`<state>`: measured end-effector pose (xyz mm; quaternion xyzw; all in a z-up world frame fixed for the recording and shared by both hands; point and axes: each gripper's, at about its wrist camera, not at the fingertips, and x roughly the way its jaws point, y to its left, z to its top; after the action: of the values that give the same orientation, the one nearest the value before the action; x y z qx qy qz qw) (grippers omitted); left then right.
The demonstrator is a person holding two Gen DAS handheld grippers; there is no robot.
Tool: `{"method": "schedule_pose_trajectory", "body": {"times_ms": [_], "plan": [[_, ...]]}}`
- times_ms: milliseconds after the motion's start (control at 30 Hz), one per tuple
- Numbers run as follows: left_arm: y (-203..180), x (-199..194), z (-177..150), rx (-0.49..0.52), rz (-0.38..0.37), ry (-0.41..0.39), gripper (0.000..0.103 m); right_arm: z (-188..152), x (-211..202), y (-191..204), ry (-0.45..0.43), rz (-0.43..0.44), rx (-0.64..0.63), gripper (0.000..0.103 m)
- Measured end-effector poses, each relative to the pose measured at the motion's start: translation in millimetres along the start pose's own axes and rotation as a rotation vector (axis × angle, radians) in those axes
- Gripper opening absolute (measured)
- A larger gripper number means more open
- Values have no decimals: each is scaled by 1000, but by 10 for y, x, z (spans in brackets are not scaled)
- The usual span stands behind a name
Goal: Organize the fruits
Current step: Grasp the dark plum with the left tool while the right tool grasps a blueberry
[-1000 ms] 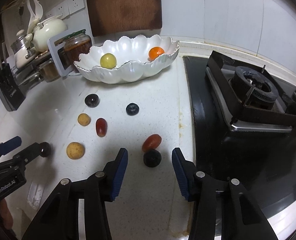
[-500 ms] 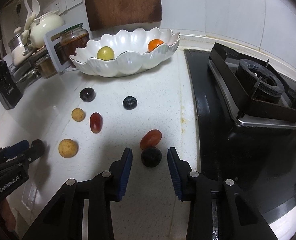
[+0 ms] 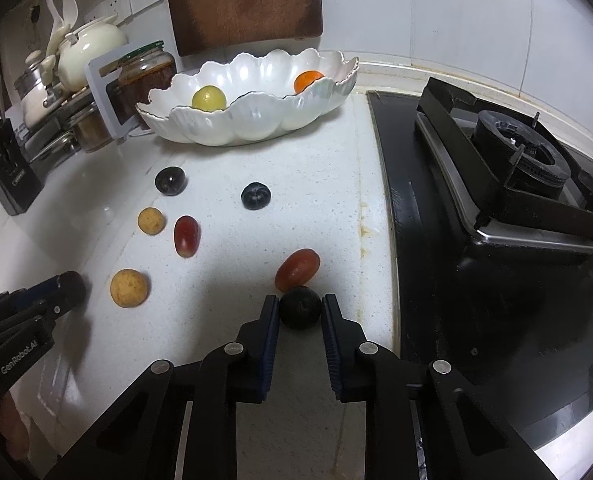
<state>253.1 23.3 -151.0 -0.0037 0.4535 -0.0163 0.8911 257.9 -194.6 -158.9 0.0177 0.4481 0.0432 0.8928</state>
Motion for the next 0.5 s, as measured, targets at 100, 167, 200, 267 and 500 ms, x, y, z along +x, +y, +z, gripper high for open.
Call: {"method": "schedule_pose_trajectory", "body": {"times_ms": [100, 167, 200, 267, 500], "plan": [[-15, -49, 4, 7, -5, -10, 30, 2, -60, 6, -11, 4, -3, 23], [-24, -100, 18, 7, -13, -18, 30, 10, -110, 8, -19, 10, -2, 23], [-31, -126, 26, 7, -18, -22, 30, 15, -131, 9, -23, 13, -1, 23], [-42, -174, 42, 9, -24, -30, 30, 32, -186, 12, -34, 16, -2, 23], [-95, -365, 134, 18, -37, -72, 30, 125, -373, 19, -77, 32, -4, 23]]}}
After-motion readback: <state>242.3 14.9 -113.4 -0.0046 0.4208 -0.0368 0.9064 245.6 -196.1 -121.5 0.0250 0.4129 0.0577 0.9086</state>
